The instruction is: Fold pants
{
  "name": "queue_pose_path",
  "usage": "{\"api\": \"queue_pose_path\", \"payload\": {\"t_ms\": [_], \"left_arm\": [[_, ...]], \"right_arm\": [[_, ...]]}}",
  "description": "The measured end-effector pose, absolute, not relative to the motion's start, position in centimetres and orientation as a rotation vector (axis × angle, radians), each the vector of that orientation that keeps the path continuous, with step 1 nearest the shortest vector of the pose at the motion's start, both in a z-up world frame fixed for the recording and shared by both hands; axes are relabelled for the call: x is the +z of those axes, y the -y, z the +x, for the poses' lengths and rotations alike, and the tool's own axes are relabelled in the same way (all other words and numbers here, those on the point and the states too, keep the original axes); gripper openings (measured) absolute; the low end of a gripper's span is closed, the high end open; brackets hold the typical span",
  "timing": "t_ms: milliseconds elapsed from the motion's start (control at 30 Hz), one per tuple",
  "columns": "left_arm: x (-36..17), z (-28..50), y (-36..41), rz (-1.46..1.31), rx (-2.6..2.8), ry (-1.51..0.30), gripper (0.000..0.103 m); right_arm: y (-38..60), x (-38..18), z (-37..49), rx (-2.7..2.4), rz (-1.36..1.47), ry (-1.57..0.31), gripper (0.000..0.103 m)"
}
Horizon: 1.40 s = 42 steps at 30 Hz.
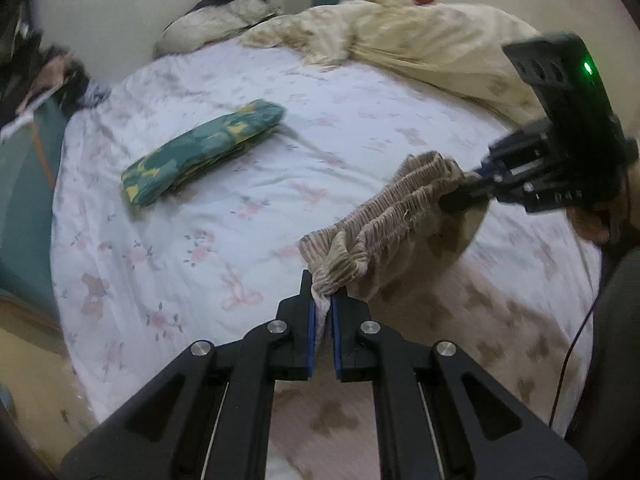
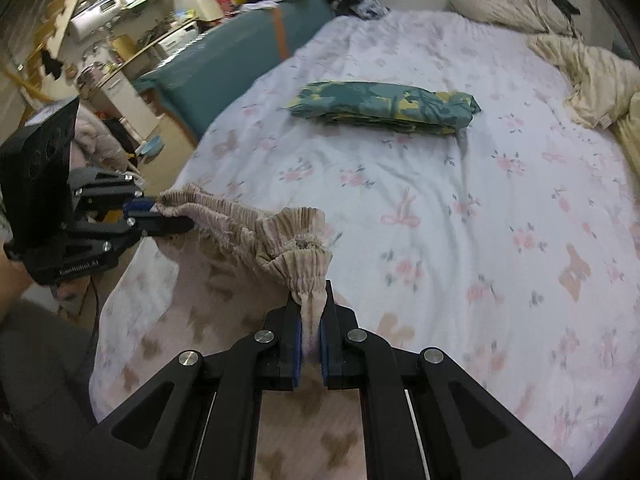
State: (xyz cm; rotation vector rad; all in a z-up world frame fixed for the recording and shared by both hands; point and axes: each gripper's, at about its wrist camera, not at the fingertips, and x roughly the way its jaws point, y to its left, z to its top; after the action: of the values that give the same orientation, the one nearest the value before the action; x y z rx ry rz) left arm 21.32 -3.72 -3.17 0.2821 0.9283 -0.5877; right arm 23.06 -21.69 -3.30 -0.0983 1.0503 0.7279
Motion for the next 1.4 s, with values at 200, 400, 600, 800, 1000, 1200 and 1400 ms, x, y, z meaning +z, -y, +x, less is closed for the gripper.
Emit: {"api": "queue_pose_path", "payload": {"t_ms": [200,400,600,800,1000,1200,1400], "left_arm": [[-2.1,13.8,6.0,0.393,-0.611,-0.949,0.005],[-4.4,8.1,7.2,0.432,-0.6,-1.027,0.005],[-5.9,2.5,7.3,0.451,-0.625,-1.106,0.005],[-10.7,-0.4,8.7,0.555,-0.623,-1.222,0.007],[-11.5,-1.4,7.8,0.536,-0.634,-1.334,0.052],[-7.0,1.7,4.5,0.09,-0.586,-1.24,0.063],[-12.4,3.1,6.8,0.154,-0.452,-1.391,0.054]], "right_arm": [[22.8,-2.0,15.3,0.74,-0.124,-1.033,0.007],[22.9,-5.2,8.5,0.727,-0.147,-1.091,0.007],[22.1,-7.1,2.7,0.77,-0.199,-1.138,0.007],[20.5,-10.7,0.1,0.812,-0.34,-1.259,0.007],[20.6,-11.8,-0.9,0.828,-0.438,-1.366,0.016],[23.2,-7.2,0.9,0.785,-0.223,-1.202,0.017],[20.2,-11.1,3.4,0.734,-0.18,-1.294,0.017]]}}
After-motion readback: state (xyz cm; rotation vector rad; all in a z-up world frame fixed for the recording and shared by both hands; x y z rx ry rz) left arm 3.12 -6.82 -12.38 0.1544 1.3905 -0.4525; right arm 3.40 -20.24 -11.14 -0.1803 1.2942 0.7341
